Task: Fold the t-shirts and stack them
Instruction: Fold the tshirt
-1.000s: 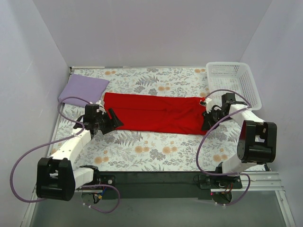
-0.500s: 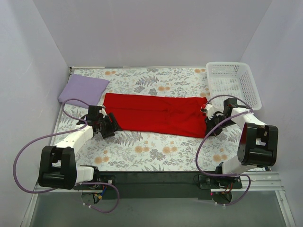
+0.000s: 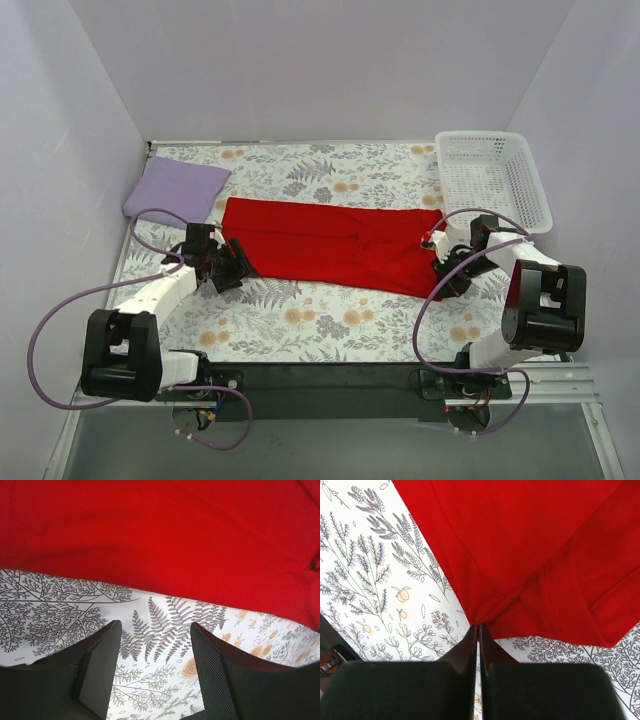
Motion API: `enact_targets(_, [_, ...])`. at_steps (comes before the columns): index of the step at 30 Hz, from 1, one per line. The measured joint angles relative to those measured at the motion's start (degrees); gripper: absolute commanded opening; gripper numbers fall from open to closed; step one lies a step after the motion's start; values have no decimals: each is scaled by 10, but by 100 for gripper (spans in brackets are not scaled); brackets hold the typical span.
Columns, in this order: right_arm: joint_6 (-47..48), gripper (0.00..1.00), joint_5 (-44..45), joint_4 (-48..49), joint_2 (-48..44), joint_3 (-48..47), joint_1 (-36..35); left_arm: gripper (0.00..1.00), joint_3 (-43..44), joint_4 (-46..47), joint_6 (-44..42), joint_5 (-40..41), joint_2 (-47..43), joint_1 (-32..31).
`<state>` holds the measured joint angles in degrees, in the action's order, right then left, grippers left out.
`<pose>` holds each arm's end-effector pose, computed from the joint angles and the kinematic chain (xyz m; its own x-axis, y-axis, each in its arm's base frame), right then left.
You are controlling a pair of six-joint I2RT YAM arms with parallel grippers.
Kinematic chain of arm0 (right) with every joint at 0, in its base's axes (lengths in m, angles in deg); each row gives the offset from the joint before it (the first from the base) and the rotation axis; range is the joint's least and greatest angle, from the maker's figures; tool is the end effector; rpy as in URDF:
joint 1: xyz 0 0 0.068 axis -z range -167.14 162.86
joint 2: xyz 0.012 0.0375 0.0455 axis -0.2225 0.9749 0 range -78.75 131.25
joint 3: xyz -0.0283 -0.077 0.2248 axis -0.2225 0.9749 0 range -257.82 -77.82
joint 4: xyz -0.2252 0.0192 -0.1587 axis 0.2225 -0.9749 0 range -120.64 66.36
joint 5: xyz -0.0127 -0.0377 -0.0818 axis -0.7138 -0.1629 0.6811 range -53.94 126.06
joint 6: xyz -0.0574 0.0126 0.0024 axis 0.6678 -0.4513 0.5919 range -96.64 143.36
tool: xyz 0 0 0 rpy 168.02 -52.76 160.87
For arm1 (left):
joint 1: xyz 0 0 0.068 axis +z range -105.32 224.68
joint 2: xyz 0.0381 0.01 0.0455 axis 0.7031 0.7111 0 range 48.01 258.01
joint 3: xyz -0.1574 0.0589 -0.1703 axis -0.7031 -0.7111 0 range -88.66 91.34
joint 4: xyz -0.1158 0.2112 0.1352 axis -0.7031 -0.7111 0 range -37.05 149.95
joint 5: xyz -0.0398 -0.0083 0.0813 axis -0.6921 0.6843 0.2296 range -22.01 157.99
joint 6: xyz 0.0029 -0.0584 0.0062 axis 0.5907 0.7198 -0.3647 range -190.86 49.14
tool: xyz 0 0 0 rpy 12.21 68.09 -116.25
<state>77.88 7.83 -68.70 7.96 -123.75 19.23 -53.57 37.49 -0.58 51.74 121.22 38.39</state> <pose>0.2522 -0.0079 0.1062 -0.6272 -0.6519 -0.4263 -0.7702 0.6006 0.2148 0.2497 -0.0395 0.1192 -0.5197 -0.8520 0.0637 -0.7334 0.4066 -0.5448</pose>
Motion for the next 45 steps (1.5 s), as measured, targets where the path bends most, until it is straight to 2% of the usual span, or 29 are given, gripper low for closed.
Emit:
enact_targets(8, [8,4,8,-3,-9,6,0,63,0,3,-8,-1,-54,0])
enact_targets(14, [11,24,24,-12,-22,7,8,65,0,16,-18,-22,-105,0])
enact_targets(15, [11,32,29,-15,-27,7,10,65,0,20,-20,-30,-113,0])
enact_targets(21, [11,42,39,-36,-51,-34,23,65,0,48,-28,-73,-146,0])
enact_targets(27, [2,43,-18,-52,-33,-122,17,65,-5,63,-30,-100,-156,0])
enact_targets(35, [-75,45,-98,-33,82,-257,-30,65,-9,67,-30,-110,-161,-3])
enact_targets(45, [-189,45,-70,22,239,-387,-79,65,-10,67,-30,-110,-164,-7])
